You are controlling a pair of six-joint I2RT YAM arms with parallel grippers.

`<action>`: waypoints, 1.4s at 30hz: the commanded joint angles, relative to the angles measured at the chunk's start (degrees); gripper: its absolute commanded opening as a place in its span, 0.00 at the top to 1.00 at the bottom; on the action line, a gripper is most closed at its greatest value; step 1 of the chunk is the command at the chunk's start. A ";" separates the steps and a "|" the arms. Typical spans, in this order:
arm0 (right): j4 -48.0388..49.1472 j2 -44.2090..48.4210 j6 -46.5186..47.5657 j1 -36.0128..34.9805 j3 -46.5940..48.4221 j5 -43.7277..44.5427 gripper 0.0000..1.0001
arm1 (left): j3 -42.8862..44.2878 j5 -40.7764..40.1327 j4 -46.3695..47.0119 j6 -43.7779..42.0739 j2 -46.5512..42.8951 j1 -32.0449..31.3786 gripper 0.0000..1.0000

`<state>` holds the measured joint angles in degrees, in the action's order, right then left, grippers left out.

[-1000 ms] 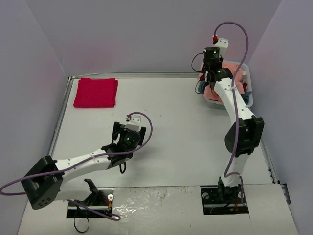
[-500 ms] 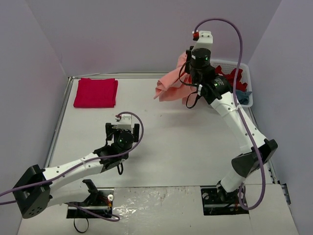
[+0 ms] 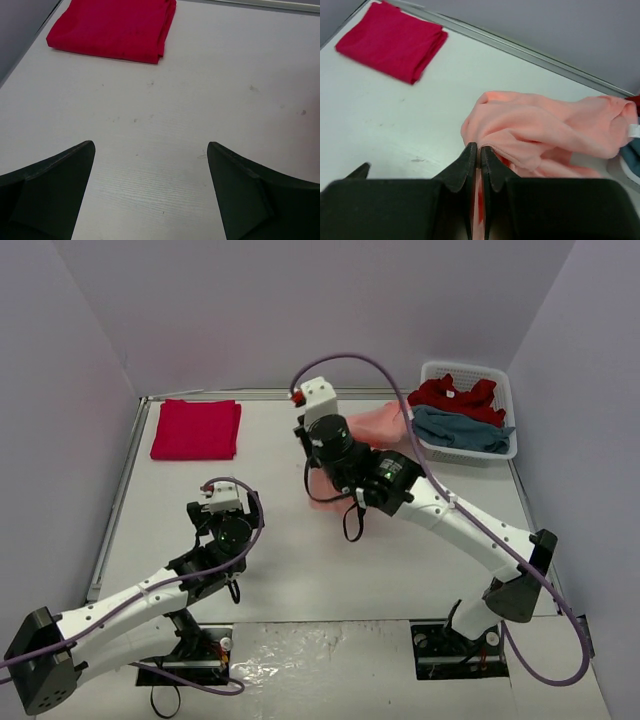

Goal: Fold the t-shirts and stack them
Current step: Move the tshirt to the center of the board

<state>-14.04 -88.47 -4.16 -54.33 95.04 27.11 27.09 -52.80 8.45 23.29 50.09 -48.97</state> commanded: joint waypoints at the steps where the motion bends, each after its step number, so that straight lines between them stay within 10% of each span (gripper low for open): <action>1: 1.21 3.65 0.74 -6.22 -1.61 6.36 1.00 | 1.56 -1.87 -2.21 1.49 0.62 0.28 0.06; 6: 1.21 1.98 -2.51 -9.74 -6.88 8.05 0.97 | 1.82 -2.40 -3.70 2.11 -0.07 0.28 0.06; 7: 1.21 1.37 -3.65 -9.83 -9.07 7.69 0.59 | 1.65 -2.49 -3.88 2.11 -0.42 0.28 0.06; 8: 1.21 1.11 -4.35 -9.75 -10.04 8.21 0.50 | 1.56 -2.49 -3.79 2.11 -0.69 0.28 0.06; 14: 1.21 -0.21 -8.31 -8.70 -15.59 15.77 0.27 | 1.21 -2.84 -4.49 2.46 -2.18 0.37 0.06; 42: -0.37 -27.72 -7.44 31.29 -1.27 1.36 0.28 | 2.61 0.24 -4.05 1.76 2.47 0.63 0.06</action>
<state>-12.64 -115.42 -11.90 -24.95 91.13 28.91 27.09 -53.10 4.29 24.73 51.66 -48.86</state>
